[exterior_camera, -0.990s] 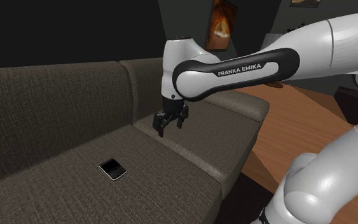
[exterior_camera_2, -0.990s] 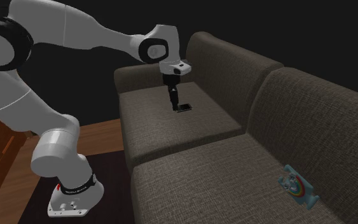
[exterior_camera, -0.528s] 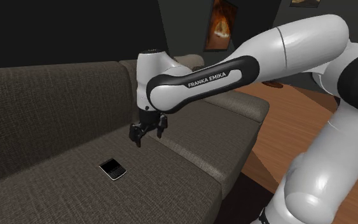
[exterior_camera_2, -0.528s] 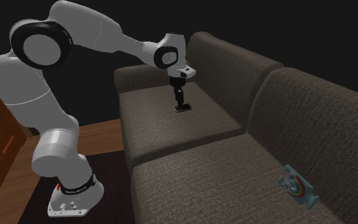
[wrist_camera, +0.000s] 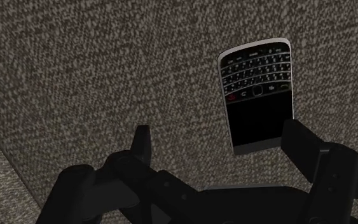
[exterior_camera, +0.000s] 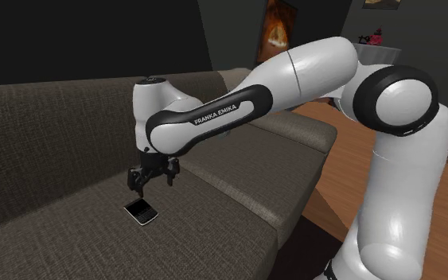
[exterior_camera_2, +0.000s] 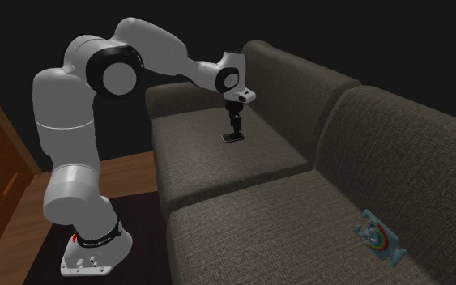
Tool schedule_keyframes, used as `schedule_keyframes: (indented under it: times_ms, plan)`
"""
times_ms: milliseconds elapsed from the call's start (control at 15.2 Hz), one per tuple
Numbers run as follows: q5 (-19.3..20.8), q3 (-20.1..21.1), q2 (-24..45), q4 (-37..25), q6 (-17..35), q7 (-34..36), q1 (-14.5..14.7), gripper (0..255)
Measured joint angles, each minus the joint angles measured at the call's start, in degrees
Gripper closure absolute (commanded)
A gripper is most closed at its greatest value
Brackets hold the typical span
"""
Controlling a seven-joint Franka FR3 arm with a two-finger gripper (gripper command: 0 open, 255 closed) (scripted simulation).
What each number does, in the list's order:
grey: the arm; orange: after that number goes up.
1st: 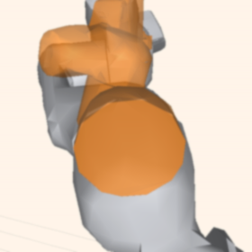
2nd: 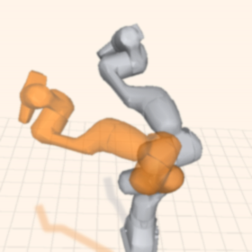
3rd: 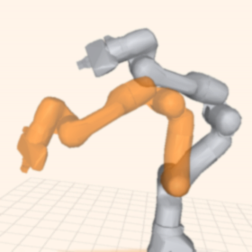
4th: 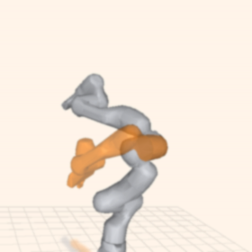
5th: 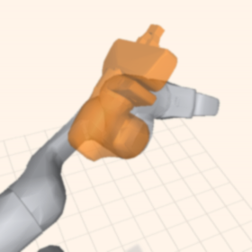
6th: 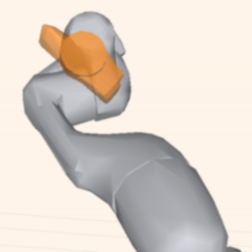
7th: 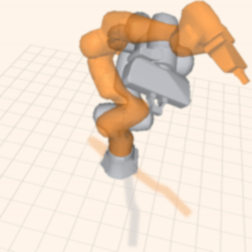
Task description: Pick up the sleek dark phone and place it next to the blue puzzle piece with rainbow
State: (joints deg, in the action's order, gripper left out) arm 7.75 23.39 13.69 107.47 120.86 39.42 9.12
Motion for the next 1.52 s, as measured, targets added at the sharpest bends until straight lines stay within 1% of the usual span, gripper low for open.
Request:
schedule_keyframes:
  times_ms: [264, 330, 792, 1188, 1254, 1518]
  plan:
    - [2.54, -0.05, 8.58, -8.53, -0.62, 3.51, 3.13, 0]
    - [2.96, -0.15, 9.92, -9.51, -0.34, 3.96, 3.6, 0]
    - [4.35, -0.84, 13.2, -8.98, 3.27, 4.95, 4.32, 0]
    - [4.5, -0.9, 13.4, -8.48, 3.95, 5.15, 4.39, 0]
    - [4.5, -0.9, 13.4, -8.48, 3.96, 5.15, 4.39, 255]
    - [4.5, -0.9, 13.31, -8.49, 3.99, 5.12, 4.35, 255]
